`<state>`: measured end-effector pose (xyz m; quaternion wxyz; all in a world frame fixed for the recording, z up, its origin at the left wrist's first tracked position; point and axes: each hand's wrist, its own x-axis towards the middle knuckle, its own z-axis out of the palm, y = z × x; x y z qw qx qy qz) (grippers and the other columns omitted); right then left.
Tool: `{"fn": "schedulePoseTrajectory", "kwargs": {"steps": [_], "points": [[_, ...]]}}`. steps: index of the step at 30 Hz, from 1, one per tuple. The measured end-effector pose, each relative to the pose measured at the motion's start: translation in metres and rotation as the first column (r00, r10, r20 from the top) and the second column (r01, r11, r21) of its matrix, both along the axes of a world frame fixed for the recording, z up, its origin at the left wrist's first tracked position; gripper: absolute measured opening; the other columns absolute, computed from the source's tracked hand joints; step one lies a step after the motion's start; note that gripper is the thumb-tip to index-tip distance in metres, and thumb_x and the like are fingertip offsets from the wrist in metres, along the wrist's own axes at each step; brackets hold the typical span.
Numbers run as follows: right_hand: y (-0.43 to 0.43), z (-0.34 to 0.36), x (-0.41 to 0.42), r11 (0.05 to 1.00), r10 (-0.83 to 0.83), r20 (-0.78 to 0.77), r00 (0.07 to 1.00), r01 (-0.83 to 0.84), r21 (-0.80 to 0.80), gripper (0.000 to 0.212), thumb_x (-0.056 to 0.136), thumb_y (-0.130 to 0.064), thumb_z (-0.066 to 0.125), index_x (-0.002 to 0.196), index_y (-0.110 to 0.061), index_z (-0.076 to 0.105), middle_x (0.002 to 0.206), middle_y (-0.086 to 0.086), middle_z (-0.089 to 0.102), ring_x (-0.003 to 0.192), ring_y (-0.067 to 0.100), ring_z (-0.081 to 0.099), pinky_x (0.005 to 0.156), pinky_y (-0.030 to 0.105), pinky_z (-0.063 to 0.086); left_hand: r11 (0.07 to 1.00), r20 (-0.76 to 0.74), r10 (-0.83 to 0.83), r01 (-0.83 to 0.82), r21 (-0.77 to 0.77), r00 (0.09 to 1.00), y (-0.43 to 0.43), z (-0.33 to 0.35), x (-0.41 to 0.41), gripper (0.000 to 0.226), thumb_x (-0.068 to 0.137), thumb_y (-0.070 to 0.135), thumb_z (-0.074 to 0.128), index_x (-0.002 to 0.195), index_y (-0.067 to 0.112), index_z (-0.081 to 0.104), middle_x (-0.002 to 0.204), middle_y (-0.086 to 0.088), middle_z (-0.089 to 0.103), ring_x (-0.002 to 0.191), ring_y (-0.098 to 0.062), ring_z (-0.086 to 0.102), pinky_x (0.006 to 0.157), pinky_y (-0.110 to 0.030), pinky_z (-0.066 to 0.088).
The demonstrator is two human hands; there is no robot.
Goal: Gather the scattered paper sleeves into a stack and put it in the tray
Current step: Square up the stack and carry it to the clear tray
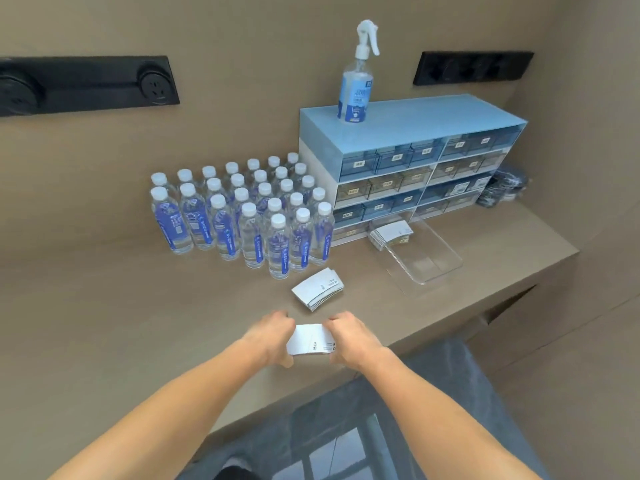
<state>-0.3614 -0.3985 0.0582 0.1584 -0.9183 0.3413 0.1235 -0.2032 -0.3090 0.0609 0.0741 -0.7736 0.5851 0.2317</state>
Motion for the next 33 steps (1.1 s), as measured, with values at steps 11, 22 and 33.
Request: {"fn": "schedulePoseTrajectory", "kwargs": {"steps": [11,22,33], "points": [[-0.086,-0.003,0.029,0.998,-0.045,-0.070,0.997,0.048,0.046,0.042,0.077,-0.011,0.068,0.118,-0.012,0.057,0.123,0.009,0.051,0.106,0.032,0.059,0.078,0.031,0.048,0.991,-0.076,0.004,-0.014,-0.135,0.997,-0.077,-0.025,0.027,0.054,0.063,0.042,0.075,0.103,0.010,0.060,0.108,-0.005,0.051,0.102,-0.025,0.051,0.074,-0.031,0.047],[-0.161,-0.006,0.073,0.995,0.083,-0.013,0.996,-0.082,0.060,0.029,0.078,-0.006,0.062,0.107,-0.008,0.060,0.115,0.012,0.056,0.106,0.032,0.058,0.085,0.035,0.051,0.976,-0.110,0.154,-0.168,-0.136,0.982,-0.136,-0.036,0.056,0.057,0.068,0.042,0.078,0.111,0.008,0.062,0.114,-0.008,0.053,0.106,-0.025,0.050,0.089,-0.035,0.050],[-0.204,-0.044,0.088,0.938,0.308,0.021,0.951,-0.307,0.159,0.048,0.078,-0.010,0.067,0.125,-0.012,0.056,0.129,0.007,0.053,0.120,0.028,0.051,0.097,0.035,0.047,0.867,-0.254,0.470,-0.496,-0.048,0.845,-0.135,-0.061,0.039,0.063,0.074,0.038,0.075,0.126,0.011,0.053,0.129,-0.009,0.049,0.116,-0.027,0.051,0.095,-0.036,0.048]]}}
